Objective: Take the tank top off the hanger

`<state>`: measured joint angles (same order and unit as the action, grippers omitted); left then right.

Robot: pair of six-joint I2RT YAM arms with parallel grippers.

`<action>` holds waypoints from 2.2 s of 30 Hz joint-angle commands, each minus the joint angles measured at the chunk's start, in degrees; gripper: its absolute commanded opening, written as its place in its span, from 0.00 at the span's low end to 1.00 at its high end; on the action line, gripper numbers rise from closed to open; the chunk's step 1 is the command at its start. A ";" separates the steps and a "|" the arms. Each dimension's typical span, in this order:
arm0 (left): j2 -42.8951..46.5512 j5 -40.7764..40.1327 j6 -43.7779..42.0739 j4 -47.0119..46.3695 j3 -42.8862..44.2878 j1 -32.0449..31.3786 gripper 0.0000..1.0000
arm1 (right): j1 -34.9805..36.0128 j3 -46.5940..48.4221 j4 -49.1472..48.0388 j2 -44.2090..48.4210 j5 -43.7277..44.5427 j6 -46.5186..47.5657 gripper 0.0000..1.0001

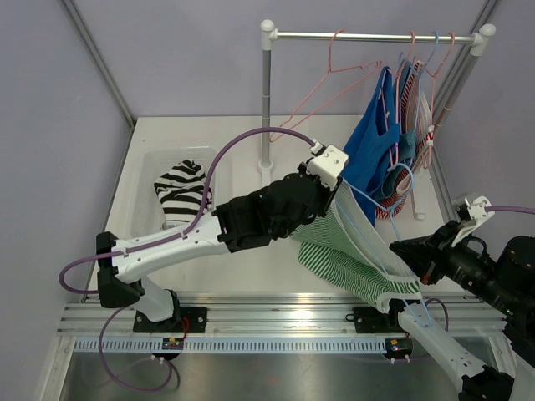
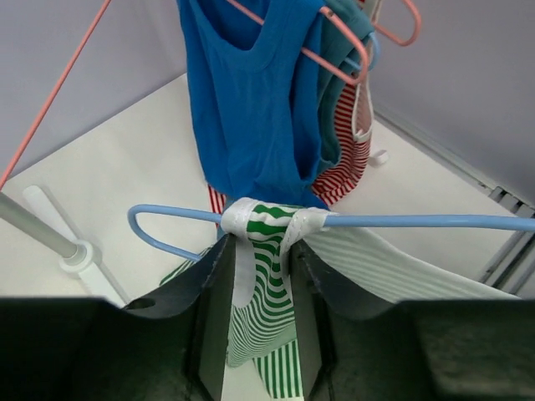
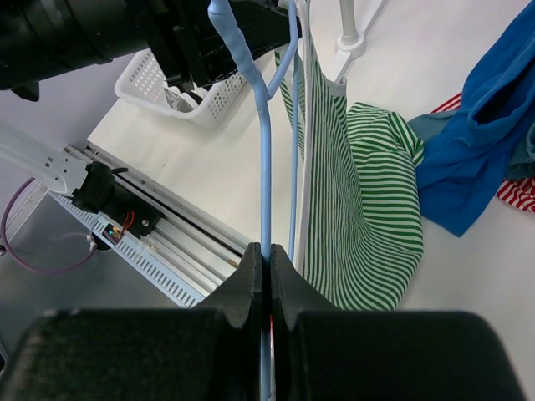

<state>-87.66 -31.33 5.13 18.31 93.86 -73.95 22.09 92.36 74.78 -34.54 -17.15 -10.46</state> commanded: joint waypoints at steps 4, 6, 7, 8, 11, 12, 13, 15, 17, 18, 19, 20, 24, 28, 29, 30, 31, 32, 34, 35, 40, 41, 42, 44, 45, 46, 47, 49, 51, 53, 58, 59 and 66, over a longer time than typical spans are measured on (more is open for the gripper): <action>3.37 -0.04 1.64 -3.19 -2.19 2.67 0.14 | 0.32 1.95 -3.06 0.88 -0.61 1.41 0.00; 3.63 -1.70 1.73 -2.66 -2.02 2.59 0.00 | 0.32 1.60 -2.89 0.71 -0.26 2.10 0.00; 3.89 -2.41 1.90 -2.40 -2.11 2.67 0.00 | 0.24 1.25 -2.80 0.45 0.27 2.28 0.00; 4.51 -3.29 2.17 -1.87 -2.37 2.67 0.00 | 0.24 0.29 -2.71 0.36 1.32 2.37 0.00; 6.09 -8.29 3.57 -1.08 -3.77 2.76 0.00 | 0.24 -2.43 -2.62 0.09 1.07 2.72 0.00; 7.49 -9.87 4.18 -0.73 -5.17 3.11 0.00 | 0.24 -3.23 -3.15 0.09 0.28 3.07 0.00; 8.02 -12.85 6.02 -0.12 -5.70 3.46 0.00 | 0.24 -4.37 -3.33 0.44 -0.60 3.34 0.00; 10.30 -15.06 8.48 2.43 -7.63 5.47 0.00 | 0.24 -4.82 -3.50 0.79 -2.62 4.04 0.00; 13.20 -14.99 13.93 5.32 -10.10 9.59 0.00 | 0.24 -4.73 -3.24 1.32 -5.08 5.27 0.00; 15.65 -13.77 15.60 5.51 -12.28 10.75 0.00 | 0.24 -4.73 -3.59 1.50 -5.79 5.45 0.00; 16.72 -13.06 16.05 5.43 -13.43 11.54 0.00 | 0.24 -4.73 -3.68 1.85 -6.40 5.62 0.00; 17.86 -12.44 16.58 5.16 -14.58 12.51 0.00 | 0.24 -4.73 -3.85 2.11 -8.15 5.89 0.00; 20.59 -10.60 20.27 8.14 -16.78 17.77 0.00 | 0.24 -4.99 -5.00 3.25 -14.14 8.26 0.00; 22.79 -4.72 20.45 7.63 -19.41 18.76 0.00 | 0.24 -7.44 -10.43 5.70 -11.43 6.69 0.00; 24.53 -2.53 20.36 5.71 -21.86 18.84 0.00 | 0.24 -9.11 -13.23 6.59 -9.50 3.81 0.00; 25.68 3.50 20.01 4.12 -23.45 18.76 0.00 | 0.24 -11.21 -21.44 7.73 -9.05 1.78 0.00; 26.83 7.21 19.84 0.10 -25.20 18.76 0.00 | 0.24 -16.80 -26.48 10.35 -9.57 0.02 0.00; 29.45 11.77 19.31 -2.46 -29.57 18.76 0.00 | 0.32 -19.90 -31.93 11.77 -9.83 -4.00 0.00; 31.49 27.24 17.29 -9.47 -33.81 18.67 0.00 | 0.24 -29.10 -50.02 15.72 -10.62 -8.16 0.00; 32.28 30.94 16.85 -10.82 -36.27 17.97 0.00 | 0.24 -31.77 -61.31 16.61 -10.71 -11.83 0.00; 32.02 36.79 12.10 -7.68 -40.33 11.56 0.00 | 0.24 -42.78 -87.49 15.65 -5.82 -16.96 0.00; 32.11 35.56 12.45 -7.32 -41.47 11.46 0.00 | 0.24 -43.13 -90.14 14.95 -3.70 -16.62 0.00; 32.46 32.59 13.76 -6.97 -43.66 11.38 0.00 | 0.24 -42.35 -89.56 13.81 -1.07 -15.83 0.00; 33.08 27.58 15.26 -4.96 -45.52 11.38 0.00 | 0.24 -40.16 -82.05 12.58 7.01 -11.02 0.00; 33.25 21.11 17.61 -3.55 -45.87 11.37 0.00 | 0.32 -37.80 -76.07 10.75 10.00 -9.77 0.00; 33.43 17.57 18.77 0.55 -45.88 11.46 0.00 | 0.24 -31.16 -68.44 9.33 16.03 -8.28 0.00; 33.43 14.23 19.74 2.68 -45.62 11.38 0.00 | 0.32 -27.53 -55.23 7.93 18.44 -5.30 0.00; 33.78 7.00 22.11 8.20 -44.57 11.37 0.00 | 0.32 -19.52 -45.39 4.32 21.35 -3.00 0.00; 34.57 3.39 23.35 11.12 -43.68 11.46 0.03 | 0.24 -14.78 -35.09 1.43 23.72 -2.11 0.00; 35.79 1.89 23.88 14.73 -42.11 11.38 0.14 | 0.24 -12.21 -27.11 -0.78 26.98 -2.63 0.00; 37.47 -3.82 26.08 24.65 -37.09 11.46 0.37 | 0.32 -8.51 -21.35 -6.76 32.95 -3.60 0.00; 38.08 -4.17 26.08 25.89 -36.48 11.38 0.44 | 0.24 -8.16 -21.17 -7.72 33.49 -3.34 0.00; 42.29 -5.32 24.85 35.91 -30.33 11.37 0.99 | 0.24 0.61 -24.59 -23.87 32.35 0.26 0.00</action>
<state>-47.83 -33.52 30.13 48.73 59.86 -62.65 22.09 87.96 52.84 -52.95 13.43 -13.17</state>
